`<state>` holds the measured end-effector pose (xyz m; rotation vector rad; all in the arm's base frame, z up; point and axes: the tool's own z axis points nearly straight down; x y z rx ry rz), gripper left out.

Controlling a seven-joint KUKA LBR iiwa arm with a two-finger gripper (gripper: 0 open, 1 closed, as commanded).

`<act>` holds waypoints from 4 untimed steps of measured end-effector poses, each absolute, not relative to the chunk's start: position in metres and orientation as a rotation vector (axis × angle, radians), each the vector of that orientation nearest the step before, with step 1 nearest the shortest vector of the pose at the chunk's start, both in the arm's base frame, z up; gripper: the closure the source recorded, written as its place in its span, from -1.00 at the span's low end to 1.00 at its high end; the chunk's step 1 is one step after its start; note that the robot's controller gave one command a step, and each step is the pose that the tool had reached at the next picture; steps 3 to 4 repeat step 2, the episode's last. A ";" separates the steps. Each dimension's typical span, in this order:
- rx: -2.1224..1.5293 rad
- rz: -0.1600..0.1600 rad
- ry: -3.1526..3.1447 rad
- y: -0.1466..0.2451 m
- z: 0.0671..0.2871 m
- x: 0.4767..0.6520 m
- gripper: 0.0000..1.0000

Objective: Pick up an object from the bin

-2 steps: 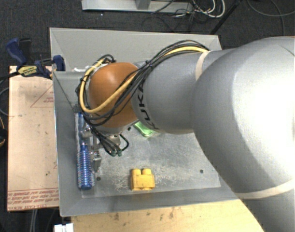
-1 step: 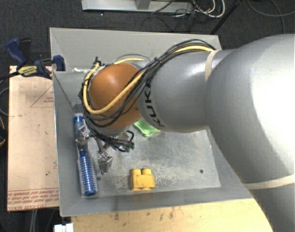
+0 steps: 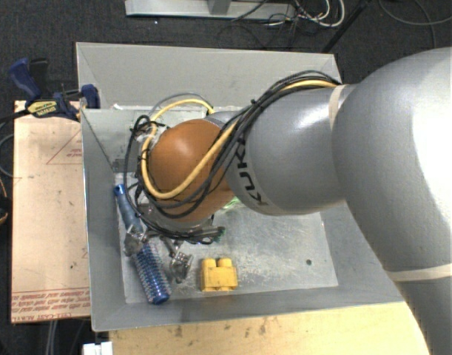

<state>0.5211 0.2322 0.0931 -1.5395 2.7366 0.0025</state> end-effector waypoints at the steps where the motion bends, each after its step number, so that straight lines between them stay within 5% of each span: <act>1: -1.536 0.003 2.736 0.232 0.093 0.522 1.00; 2: -1.512 0.001 2.743 0.236 0.248 0.528 1.00; 4: -1.512 0.001 2.743 0.236 0.248 0.528 1.00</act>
Offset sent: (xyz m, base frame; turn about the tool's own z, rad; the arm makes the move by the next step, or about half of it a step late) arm 0.0000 0.0000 0.0000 0.0000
